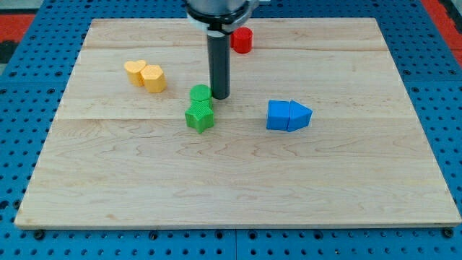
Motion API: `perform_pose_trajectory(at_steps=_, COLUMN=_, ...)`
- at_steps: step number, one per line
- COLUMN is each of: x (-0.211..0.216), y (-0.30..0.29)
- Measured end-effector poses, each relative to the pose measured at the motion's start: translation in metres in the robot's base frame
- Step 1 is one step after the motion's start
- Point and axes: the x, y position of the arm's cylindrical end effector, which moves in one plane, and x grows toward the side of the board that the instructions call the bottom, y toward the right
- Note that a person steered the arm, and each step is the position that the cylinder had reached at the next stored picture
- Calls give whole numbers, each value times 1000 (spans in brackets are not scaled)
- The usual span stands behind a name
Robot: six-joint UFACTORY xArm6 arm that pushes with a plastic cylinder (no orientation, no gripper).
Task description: Point at the blue triangle
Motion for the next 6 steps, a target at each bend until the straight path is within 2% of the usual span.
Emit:
perform_pose_trajectory(at_steps=1, x=0, y=0)
perform_pose_trajectory(at_steps=2, x=-23, y=75)
perform_pose_trajectory(at_steps=3, x=-20, y=165)
perform_pose_trajectory(at_steps=4, x=58, y=224)
perform_pose_trajectory(at_steps=5, x=102, y=202)
perform_pose_trajectory(at_steps=6, x=86, y=173)
